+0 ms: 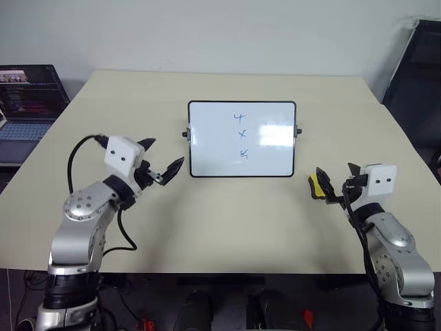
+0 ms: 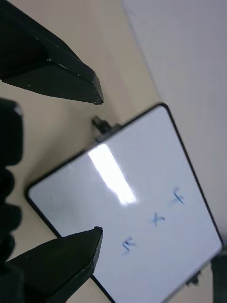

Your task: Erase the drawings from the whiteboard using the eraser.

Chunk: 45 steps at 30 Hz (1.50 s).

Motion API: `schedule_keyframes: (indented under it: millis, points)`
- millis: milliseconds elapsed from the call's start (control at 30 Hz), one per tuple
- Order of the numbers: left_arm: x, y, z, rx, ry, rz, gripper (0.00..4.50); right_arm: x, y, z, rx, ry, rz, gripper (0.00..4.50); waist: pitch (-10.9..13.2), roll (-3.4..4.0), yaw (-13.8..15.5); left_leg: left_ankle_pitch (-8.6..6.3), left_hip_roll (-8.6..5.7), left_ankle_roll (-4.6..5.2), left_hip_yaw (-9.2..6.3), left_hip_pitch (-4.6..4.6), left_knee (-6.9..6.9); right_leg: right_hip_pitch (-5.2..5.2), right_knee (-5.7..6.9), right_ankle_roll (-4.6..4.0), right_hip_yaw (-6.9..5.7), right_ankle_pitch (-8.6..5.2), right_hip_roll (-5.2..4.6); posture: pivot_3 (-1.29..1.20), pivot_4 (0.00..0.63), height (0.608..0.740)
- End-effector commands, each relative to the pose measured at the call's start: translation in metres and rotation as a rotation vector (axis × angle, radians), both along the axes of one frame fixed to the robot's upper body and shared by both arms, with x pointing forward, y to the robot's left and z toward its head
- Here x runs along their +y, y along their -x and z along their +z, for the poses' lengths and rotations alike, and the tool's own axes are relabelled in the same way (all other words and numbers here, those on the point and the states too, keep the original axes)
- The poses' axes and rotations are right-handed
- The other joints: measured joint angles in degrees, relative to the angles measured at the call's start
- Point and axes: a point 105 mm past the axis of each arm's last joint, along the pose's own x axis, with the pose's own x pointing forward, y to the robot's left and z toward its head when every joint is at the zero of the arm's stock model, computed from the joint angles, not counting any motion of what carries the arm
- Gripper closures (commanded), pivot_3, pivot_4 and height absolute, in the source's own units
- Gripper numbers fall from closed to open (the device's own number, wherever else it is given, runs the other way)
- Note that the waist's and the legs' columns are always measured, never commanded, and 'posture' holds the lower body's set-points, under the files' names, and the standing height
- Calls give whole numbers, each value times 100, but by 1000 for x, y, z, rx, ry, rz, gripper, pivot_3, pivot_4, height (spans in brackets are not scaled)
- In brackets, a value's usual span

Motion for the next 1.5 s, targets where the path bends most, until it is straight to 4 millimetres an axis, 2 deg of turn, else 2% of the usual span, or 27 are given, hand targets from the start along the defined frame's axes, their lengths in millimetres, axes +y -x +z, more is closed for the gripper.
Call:
schedule_keyframes:
  millis: [33, 267, 400, 500, 600, 733, 967, 1300, 1433, 1500]
  points:
    - [-26, 8, 16, -10, -59, -182, 0, 8, 3, 19, -31, 5, 25, 18, 0, 0, 0, 0, -1, 0, -1, -1, 0, -1, 0, 0, 0, 0, 0, 0, 150, 740]
    - [-59, 21, 14, 50, -169, -458, 0, 15, -4, 26, 21, -14, 33, 18, 2, 2, -10, 0, 2, 0, 1, -1, -2, -4, 1, -1, -1, 0, 3, 0, 150, 740]
    - [-66, 24, 6, 77, -224, -557, 0, 19, -8, 9, 142, 6, 27, 18, 2, 2, -7, 0, 0, 1, 2, -3, -5, -7, 0, -2, 1, -1, 3, 0, 150, 740]
    - [-67, 18, 5, 75, -225, -570, 0, 16, -11, -7, 223, -5, -28, 18, 2, 2, -10, 0, 2, 1, 2, -5, -6, -11, 1, -3, 0, -2, 3, 0, 150, 740]
    - [-67, 14, 2, 80, -220, -580, 0, 12, -14, -14, 236, -25, -62, 18, 2, 2, -11, -1, 0, 2, 5, -8, -6, -16, 2, -3, 2, -2, 4, 0, 150, 740]
    - [-69, 12, -5, 90, -229, -604, 0, 5, -17, -22, 238, -40, -105, 18, 2, 2, -9, -1, -2, 3, 9, -24, -5, -32, 3, -2, 1, -1, 4, 0, 150, 740]
    - [-79, 13, -4, 76, -220, -635, 0, 0, -25, -34, 258, -51, -122, 18, 2, 2, -9, -1, -1, 3, 2, -50, -1, -55, 5, -3, -1, 0, 4, 0, 150, 740]
    - [-78, 11, -1, 69, -211, -606, 0, -5, -33, -50, 272, -54, -151, 18, 2, 2, -11, -1, -2, 3, 2, -50, 0, -55, 7, -3, -1, 1, 5, 0, 150, 740]
    - [-76, 11, -1, 70, -211, -597, 0, -7, -34, -52, 275, -51, -165, 860, 2, 2, -10, -1, -2, 3, 1, -50, 0, -55, 7, -4, -1, 1, 5, 0, 150, 740]
    - [-75, 10, -2, 71, -212, -591, 0, -7, -34, -52, 270, -51, -169, 1633, 2, 2, -11, -1, -2, 3, 2, -50, 0, -55, 8, -7, -1, 3, 5, 0, 150, 740]
